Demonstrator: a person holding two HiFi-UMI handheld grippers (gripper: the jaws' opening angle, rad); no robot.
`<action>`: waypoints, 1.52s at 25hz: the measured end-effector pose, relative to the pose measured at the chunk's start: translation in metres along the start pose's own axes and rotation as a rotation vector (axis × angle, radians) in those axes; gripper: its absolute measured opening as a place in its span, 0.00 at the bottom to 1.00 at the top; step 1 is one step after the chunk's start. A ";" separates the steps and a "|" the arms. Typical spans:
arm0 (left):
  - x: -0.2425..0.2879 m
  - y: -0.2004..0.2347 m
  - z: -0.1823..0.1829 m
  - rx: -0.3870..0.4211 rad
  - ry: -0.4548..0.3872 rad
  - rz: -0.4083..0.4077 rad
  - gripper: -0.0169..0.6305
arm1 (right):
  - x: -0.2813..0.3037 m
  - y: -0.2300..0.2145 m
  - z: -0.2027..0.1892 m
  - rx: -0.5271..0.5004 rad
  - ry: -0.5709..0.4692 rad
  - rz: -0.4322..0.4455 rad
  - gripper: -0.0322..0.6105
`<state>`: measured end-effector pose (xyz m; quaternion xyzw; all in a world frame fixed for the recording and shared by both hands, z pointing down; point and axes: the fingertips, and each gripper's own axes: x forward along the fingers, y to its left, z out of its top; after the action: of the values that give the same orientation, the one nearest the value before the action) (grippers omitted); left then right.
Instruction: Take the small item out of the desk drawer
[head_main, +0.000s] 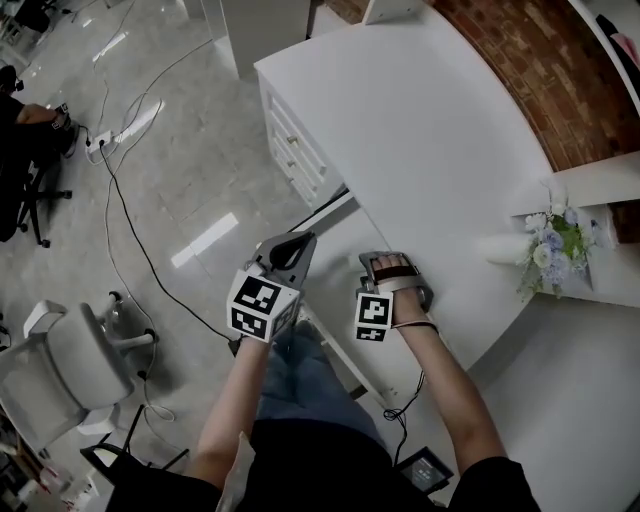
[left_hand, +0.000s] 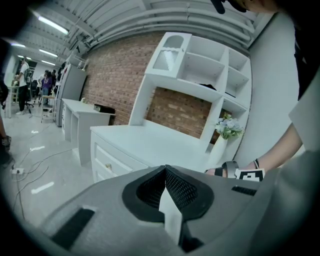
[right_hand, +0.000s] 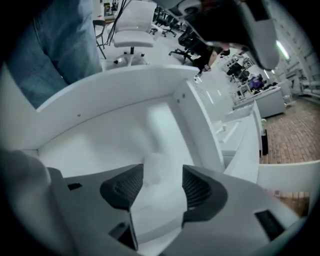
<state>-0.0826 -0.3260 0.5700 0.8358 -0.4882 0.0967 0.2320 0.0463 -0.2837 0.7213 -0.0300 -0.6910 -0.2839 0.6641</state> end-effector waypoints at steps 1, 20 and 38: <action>0.001 0.001 -0.002 -0.003 0.006 0.001 0.04 | 0.007 0.002 -0.002 -0.024 0.022 0.005 0.41; 0.009 0.001 -0.021 -0.019 0.049 0.015 0.04 | 0.066 0.022 -0.021 -0.281 0.299 0.073 0.41; 0.006 0.001 -0.024 -0.015 0.054 0.008 0.04 | 0.070 0.019 -0.022 -0.266 0.286 0.076 0.29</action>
<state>-0.0795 -0.3191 0.5938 0.8292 -0.4859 0.1165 0.2507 0.0655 -0.3010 0.7927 -0.1027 -0.5445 -0.3488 0.7559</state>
